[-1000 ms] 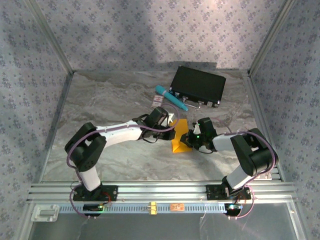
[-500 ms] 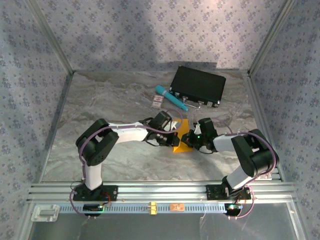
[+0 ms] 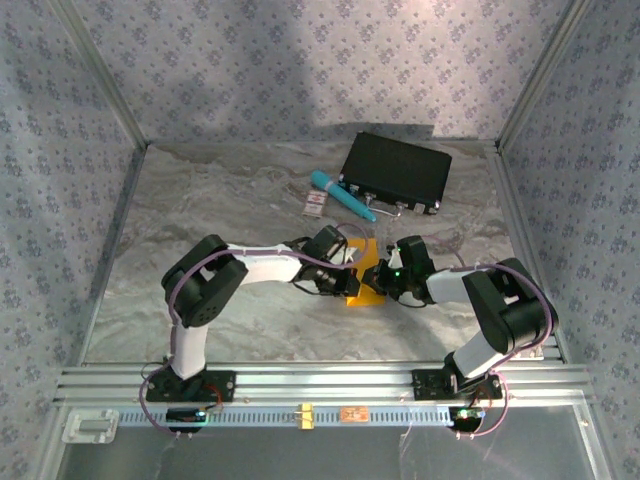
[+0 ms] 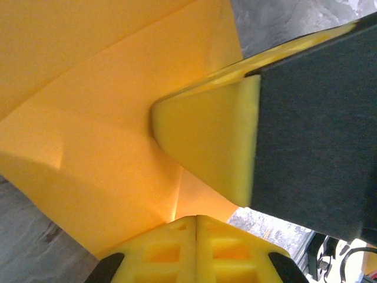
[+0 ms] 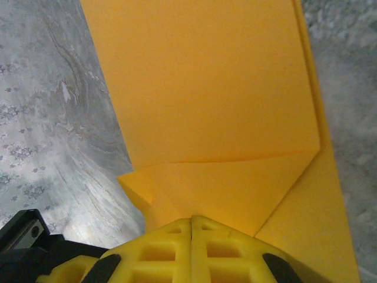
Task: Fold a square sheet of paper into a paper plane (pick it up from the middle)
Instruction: Fold the triangle a second time at the center of the table.
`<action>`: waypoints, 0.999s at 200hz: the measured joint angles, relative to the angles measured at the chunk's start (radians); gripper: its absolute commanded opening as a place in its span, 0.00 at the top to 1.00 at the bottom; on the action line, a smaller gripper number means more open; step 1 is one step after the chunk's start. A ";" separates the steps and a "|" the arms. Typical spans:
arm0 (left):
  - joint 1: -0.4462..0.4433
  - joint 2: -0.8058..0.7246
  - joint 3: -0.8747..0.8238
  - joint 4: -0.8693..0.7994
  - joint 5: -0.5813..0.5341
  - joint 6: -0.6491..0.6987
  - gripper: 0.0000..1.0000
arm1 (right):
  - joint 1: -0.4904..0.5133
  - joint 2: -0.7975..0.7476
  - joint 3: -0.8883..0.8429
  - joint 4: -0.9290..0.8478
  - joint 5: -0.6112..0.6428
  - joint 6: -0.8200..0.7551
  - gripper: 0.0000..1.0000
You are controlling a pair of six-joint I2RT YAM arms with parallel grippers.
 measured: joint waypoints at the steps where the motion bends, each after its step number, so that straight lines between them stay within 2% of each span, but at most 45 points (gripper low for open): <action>1: 0.000 0.000 0.000 0.000 0.000 0.000 1.00 | 0.000 0.000 0.000 0.000 0.000 0.000 1.00; 133: -0.003 -0.001 -0.032 0.001 -0.014 0.018 1.00 | -0.001 0.002 0.000 0.002 -0.002 0.000 1.00; 200: -0.016 -0.056 -0.099 0.003 -0.045 0.043 1.00 | -0.002 0.004 -0.002 0.007 -0.005 0.000 1.00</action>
